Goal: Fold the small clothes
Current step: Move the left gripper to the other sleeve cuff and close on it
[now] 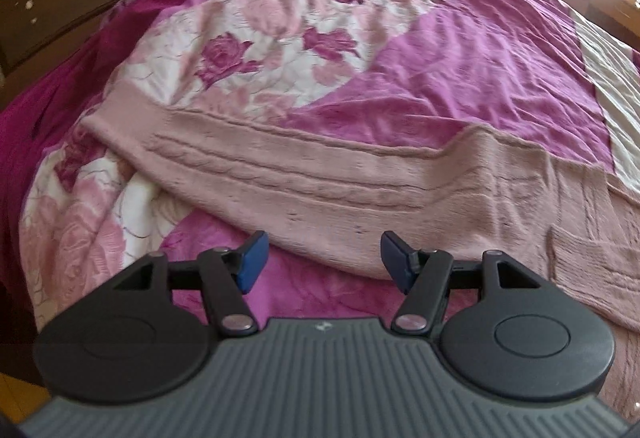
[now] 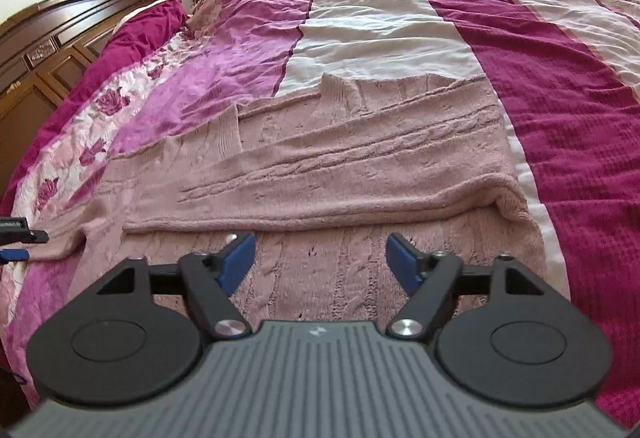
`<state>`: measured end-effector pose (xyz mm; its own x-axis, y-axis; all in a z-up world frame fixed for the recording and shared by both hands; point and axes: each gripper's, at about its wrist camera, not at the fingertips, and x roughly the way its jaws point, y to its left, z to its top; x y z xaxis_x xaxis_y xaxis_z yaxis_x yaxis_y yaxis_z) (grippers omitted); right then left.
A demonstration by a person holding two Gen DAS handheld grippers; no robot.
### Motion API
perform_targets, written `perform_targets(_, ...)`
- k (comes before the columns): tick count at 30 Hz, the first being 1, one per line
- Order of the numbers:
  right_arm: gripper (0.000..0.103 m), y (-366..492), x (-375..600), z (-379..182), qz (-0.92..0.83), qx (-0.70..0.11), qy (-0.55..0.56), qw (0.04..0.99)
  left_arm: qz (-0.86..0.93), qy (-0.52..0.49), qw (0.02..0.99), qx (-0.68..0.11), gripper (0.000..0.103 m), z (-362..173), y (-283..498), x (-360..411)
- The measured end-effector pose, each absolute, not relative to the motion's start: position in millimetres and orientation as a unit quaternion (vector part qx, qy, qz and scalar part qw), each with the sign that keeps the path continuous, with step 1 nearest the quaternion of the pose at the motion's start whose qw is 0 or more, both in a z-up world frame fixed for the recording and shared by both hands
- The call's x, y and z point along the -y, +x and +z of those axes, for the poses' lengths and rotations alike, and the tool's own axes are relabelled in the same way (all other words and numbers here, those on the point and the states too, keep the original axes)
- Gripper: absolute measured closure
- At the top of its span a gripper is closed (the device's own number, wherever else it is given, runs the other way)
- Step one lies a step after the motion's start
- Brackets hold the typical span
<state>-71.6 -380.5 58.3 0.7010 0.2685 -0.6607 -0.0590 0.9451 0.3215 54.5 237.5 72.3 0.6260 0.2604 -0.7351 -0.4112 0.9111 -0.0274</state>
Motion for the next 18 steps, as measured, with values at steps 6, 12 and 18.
perform_targets(6, 0.023, -70.3, 371.3, 54.5, 0.093, -0.388, 0.125, 0.909, 0.213, -0.118, 0.890, -0.387, 0.039, 66.3, 56.3, -259.7)
perform_targets(12, 0.022, -71.8, 366.2, 44.7, 0.090, -0.407, 0.114, 0.902, 0.244, -0.161, 0.874, -0.388, 0.039, 53.2, 58.3, -287.2)
perform_targets(18, 0.021, -72.4, 362.7, 36.3, 0.085, -0.415, 0.108, 0.900, 0.267, -0.215, 0.862, -0.372, 0.039, 42.1, 55.5, -312.4)
